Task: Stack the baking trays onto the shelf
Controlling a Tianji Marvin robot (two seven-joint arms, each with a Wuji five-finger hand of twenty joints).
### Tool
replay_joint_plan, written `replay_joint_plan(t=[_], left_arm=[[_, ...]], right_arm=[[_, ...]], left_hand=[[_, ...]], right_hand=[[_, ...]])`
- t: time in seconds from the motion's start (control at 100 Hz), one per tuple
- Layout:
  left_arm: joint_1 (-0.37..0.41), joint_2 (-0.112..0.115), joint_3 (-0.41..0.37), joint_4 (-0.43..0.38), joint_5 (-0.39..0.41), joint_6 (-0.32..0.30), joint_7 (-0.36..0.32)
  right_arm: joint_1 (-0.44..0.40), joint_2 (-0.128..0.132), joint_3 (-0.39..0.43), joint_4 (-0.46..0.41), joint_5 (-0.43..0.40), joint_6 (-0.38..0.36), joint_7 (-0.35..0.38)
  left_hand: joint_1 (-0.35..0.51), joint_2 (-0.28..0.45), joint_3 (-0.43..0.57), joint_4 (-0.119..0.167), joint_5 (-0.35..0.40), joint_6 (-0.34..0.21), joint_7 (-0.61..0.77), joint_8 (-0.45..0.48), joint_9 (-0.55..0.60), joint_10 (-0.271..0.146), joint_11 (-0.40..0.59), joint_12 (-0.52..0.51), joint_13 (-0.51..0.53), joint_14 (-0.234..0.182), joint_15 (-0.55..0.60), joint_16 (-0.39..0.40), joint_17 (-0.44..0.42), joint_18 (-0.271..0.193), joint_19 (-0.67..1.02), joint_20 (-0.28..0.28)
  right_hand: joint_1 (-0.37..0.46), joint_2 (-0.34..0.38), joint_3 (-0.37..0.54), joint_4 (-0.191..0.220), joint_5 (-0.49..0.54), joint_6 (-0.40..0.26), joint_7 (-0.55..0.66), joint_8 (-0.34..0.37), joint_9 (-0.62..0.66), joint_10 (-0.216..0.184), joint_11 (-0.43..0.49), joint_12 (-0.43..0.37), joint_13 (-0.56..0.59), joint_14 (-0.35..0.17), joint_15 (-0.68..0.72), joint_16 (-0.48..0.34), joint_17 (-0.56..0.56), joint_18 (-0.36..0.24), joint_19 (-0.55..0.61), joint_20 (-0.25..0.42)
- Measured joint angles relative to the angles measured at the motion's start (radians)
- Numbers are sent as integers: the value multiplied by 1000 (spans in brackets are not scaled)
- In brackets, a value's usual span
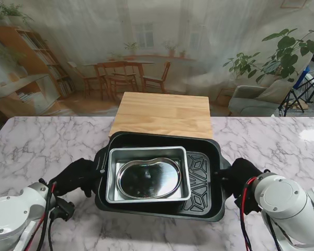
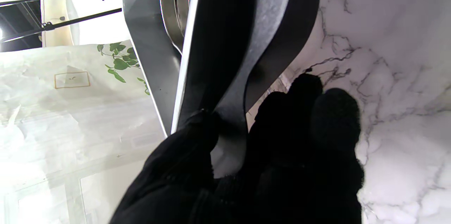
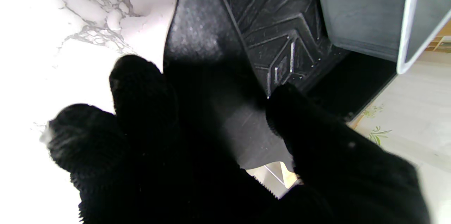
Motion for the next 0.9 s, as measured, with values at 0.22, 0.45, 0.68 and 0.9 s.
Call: replay_joint_plan(t=[0.22,0.45,0.68,0.9], left_arm=[[25,0,-25,-14,-10,-30,-24],[5,0,-23,-17,-13,-32,-26],[-19,0,-17,-27,-24,-31,-18],[-45,0,-16,-38,-27,-33,-21]], right_arm=[[-12,-4,20,0,0,-40,3],[-1,-6,33,4,12,-55,4],[21,-6,41,15,18,-62,10],[36,-6,50,21,31,-63,13]], left_hand=[[0,1,8,0,-3,2,0,0,0,-4,0,1,1,-2,1,1,2,-2,0,0],[1,-11,11,0,-4,2,0,0,0,-5,0,1,1,-2,3,1,3,-2,1,0],[1,-17,11,0,-29,4,0,0,2,-20,2,11,3,-9,8,1,5,-10,1,0],[1,-17,11,0,-41,4,0,0,2,-29,2,11,4,-10,9,2,6,-11,1,0]], right_hand=[[0,0,0,0,0,1,0,0,7,4,0,0,7,3,0,0,7,2,0,0],[0,0,0,0,0,4,0,0,7,8,0,0,7,3,0,0,7,3,0,0],[0,0,0,0,0,9,0,0,8,17,0,0,12,4,22,2,10,5,7,-1],[0,0,0,0,0,10,-2,0,8,19,0,0,12,4,22,2,10,5,7,-3]])
